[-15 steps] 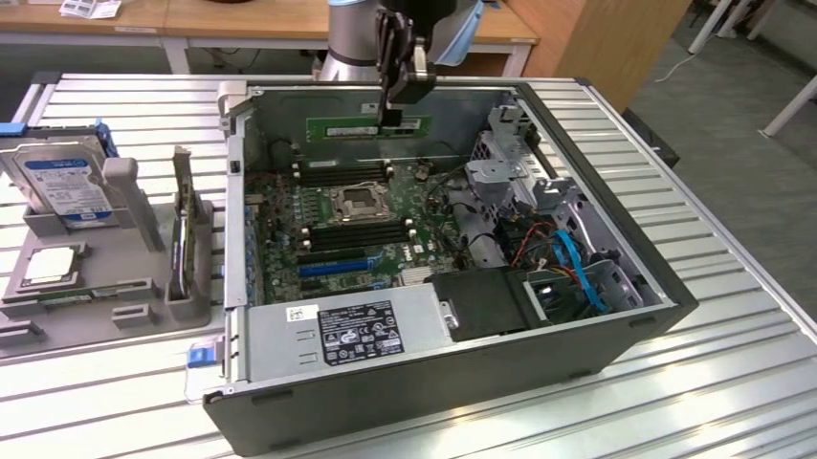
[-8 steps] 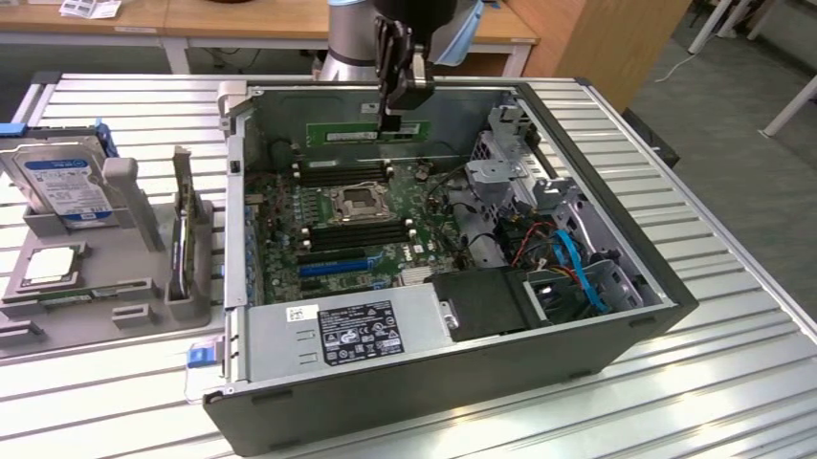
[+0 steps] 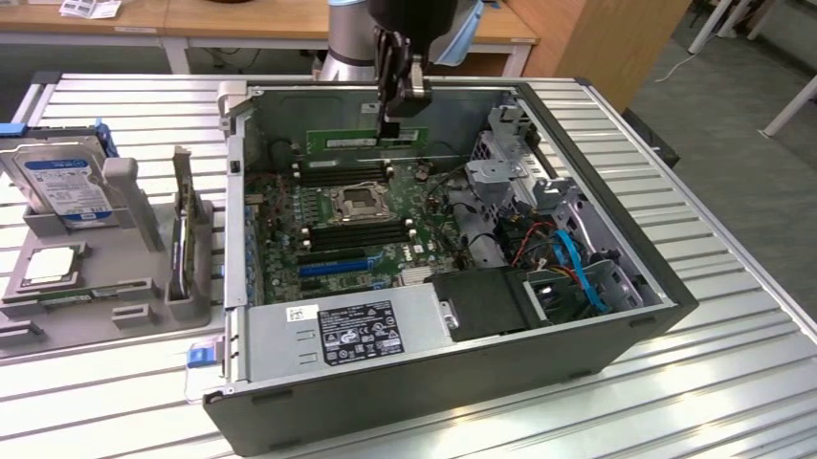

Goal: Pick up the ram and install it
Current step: 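Pick up the ram and move it above insertion slot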

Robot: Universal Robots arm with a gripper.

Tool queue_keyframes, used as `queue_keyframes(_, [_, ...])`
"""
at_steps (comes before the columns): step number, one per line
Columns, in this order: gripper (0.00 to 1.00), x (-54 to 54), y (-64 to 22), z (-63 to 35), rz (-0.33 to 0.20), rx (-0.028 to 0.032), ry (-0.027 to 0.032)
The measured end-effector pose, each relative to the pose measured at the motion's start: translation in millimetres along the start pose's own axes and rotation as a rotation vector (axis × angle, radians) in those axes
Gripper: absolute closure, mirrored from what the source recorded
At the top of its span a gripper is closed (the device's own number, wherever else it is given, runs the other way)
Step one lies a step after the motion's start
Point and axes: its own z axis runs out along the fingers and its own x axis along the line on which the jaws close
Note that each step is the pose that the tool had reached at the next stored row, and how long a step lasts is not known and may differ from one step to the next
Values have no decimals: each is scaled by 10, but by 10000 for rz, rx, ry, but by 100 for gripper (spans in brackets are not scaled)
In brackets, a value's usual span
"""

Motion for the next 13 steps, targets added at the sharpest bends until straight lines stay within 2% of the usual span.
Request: queue_keyframes(13, [89,5,-8,177,0,0,1])
